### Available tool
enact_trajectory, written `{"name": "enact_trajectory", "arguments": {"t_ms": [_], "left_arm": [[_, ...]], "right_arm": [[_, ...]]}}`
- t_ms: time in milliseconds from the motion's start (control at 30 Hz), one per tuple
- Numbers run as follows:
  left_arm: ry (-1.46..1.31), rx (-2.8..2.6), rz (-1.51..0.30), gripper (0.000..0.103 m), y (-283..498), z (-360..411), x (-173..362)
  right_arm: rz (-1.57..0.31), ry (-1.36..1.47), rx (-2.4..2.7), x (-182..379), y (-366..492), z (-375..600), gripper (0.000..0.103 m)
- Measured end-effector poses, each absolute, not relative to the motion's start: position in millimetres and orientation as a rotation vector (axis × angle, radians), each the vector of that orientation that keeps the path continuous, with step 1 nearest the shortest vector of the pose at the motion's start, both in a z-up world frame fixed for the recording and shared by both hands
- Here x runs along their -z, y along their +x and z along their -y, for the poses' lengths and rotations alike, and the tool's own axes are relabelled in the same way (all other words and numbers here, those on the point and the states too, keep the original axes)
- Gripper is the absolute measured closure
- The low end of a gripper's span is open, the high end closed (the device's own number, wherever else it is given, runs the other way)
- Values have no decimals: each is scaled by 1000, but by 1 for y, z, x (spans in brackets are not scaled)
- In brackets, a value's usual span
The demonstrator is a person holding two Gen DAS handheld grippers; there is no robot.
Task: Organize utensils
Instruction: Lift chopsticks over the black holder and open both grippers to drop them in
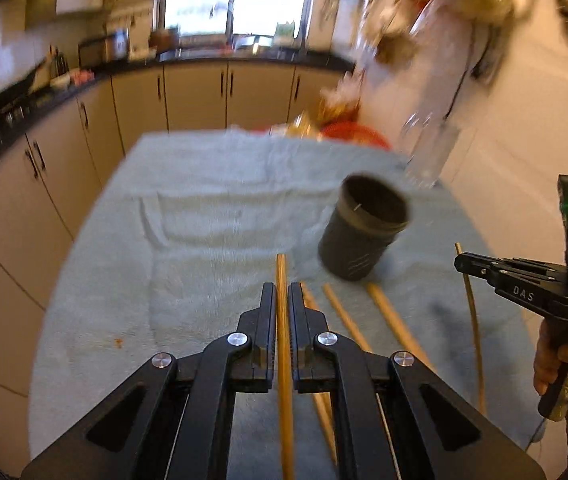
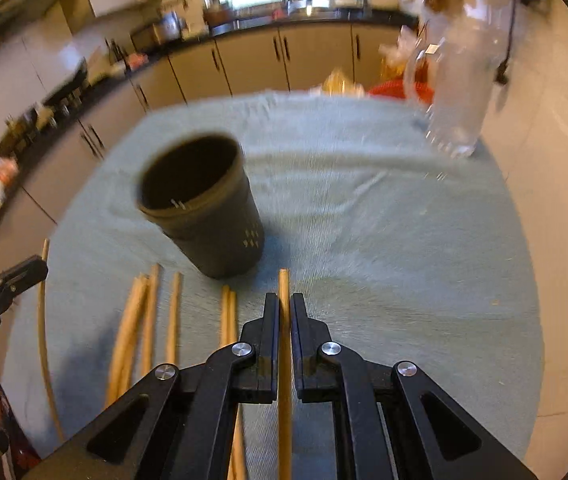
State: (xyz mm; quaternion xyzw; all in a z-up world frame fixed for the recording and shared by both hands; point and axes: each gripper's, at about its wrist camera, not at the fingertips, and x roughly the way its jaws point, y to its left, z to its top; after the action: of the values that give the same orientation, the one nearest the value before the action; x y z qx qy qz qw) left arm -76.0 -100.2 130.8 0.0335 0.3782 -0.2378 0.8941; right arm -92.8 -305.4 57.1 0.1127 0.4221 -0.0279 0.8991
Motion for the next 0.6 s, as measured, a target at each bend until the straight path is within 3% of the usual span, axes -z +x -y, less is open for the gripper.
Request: {"name": "enact_trajectory", "arguments": {"t_ms": [333,600], "left_arm": [[98,526,-539,98,-179,85,-185],[67,552,-458,98,-226,63,-205]], "right_arm": [[-640,203,64,-121,-185,293,97],[-513,173,51,-148,-241,277,97]]}}
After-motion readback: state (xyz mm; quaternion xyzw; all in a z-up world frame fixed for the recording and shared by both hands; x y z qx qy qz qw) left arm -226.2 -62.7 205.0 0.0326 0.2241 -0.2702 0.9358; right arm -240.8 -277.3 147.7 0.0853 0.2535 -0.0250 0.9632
